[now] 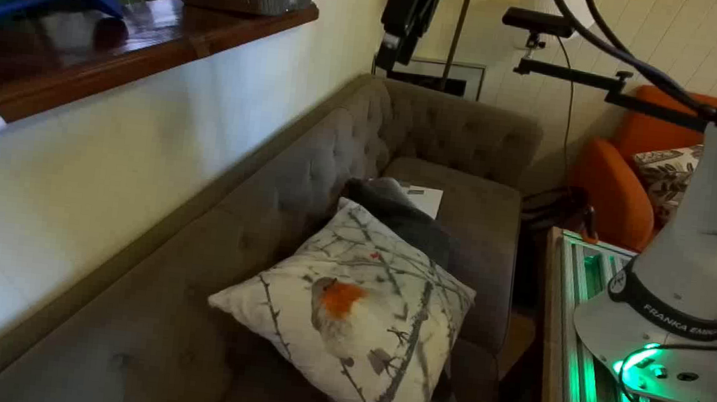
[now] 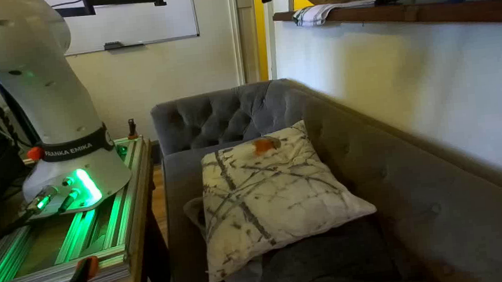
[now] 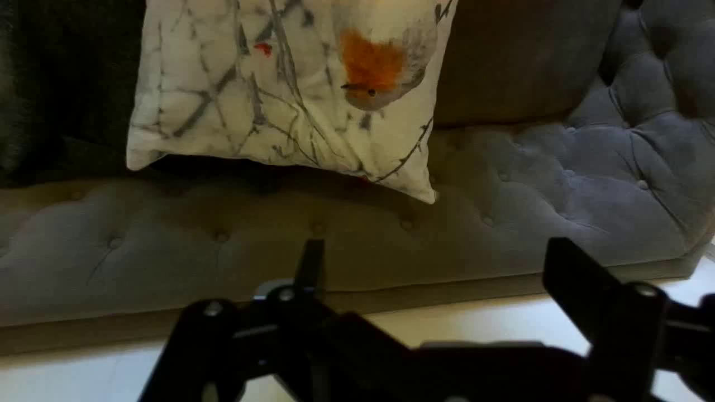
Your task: Place the grey towel over the pillow on the left.
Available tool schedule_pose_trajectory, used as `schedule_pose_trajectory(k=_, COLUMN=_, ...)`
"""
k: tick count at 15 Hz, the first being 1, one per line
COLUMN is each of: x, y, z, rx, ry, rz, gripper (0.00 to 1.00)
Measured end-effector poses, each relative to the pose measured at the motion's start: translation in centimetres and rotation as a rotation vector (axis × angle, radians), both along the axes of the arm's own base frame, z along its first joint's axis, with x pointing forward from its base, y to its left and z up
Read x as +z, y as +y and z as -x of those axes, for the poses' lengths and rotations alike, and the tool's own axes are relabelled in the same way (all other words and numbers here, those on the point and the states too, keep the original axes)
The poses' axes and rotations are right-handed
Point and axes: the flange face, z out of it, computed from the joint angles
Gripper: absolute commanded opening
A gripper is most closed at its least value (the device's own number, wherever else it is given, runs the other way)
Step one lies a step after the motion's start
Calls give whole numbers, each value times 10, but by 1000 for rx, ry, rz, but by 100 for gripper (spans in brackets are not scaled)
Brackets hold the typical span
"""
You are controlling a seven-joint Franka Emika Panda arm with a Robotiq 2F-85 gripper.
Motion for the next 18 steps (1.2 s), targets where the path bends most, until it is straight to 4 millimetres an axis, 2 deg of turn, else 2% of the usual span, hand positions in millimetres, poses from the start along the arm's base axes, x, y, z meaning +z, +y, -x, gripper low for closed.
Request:
schedule_pose_trajectory(k=12, x=-2, y=-3, z=-1, rx=-16, ry=2, rz=8, gripper=100)
schedule_pose_trajectory(k=15, x=-17, y=-26, z=-8, rx=-80, ry=28, rz=25, gripper=100)
schedule_pose_trajectory(k=18, x=-43, y=-68, z=-16, rx=-139, ry=55, rz=17, gripper=100)
